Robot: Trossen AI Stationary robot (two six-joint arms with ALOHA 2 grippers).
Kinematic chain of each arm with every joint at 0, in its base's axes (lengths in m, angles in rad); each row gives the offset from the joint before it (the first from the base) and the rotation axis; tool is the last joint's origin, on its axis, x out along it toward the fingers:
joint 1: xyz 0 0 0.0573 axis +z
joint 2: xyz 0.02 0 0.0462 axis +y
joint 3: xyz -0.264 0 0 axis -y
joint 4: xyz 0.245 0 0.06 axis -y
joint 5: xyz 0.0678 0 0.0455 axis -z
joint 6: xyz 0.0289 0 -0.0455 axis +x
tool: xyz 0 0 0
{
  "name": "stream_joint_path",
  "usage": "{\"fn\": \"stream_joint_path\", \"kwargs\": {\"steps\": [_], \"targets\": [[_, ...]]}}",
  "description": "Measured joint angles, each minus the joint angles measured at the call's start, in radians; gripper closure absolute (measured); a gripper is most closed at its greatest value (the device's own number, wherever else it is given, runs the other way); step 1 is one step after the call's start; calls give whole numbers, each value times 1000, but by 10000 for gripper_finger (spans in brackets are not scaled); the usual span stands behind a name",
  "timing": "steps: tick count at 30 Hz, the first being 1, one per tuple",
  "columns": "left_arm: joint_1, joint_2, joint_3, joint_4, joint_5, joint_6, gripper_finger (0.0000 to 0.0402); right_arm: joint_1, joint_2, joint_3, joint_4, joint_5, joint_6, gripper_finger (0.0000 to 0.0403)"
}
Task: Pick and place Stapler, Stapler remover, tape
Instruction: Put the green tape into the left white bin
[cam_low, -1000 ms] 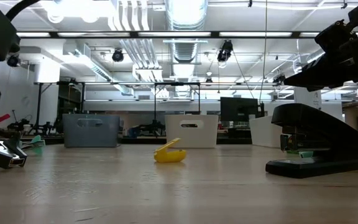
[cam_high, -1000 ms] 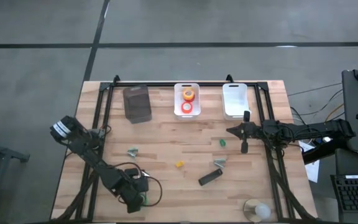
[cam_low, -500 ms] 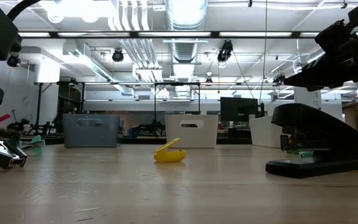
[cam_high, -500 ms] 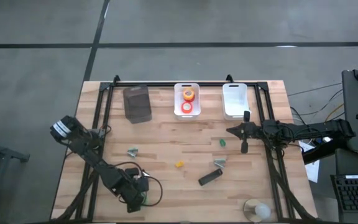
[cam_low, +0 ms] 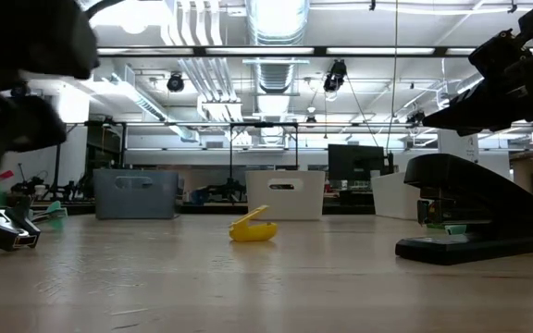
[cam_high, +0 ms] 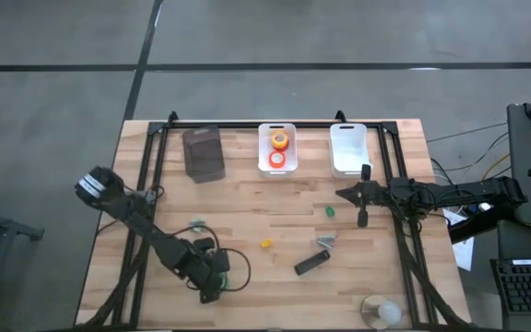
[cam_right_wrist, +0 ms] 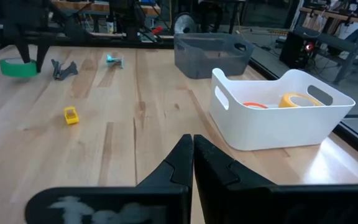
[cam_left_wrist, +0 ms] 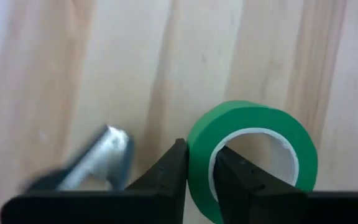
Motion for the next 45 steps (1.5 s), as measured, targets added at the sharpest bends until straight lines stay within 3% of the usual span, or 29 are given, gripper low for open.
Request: {"fn": "stream_joint_path", "kwargs": {"steps": [3, 8, 14, 18, 25, 37, 45], "targets": [[26, -18, 14, 2, -39, 58, 359, 0, 0, 0, 0, 0, 0, 394], [70, -34, 53, 4, -149, 169, 360, 0, 0, 0, 0, 0, 2, 394], [139, -34, 98, 3, -391, 206, 320, 0, 0, 0, 0, 0, 9, 394], [210, -34, 140, 5, -465, 275, 323, 0, 0, 0, 0, 0, -3, 394], [373, -34, 230, 11, -481, 432, 360, 0, 0, 0, 0, 0, 0, 394], [717, -34, 363, 30, -463, 713, 334, 0, 0, 0, 0, 0, 5, 394], [961, -1, 366, 207, -238, 731, 347, 0, 0, 0, 0, 0, 2, 394]]}}
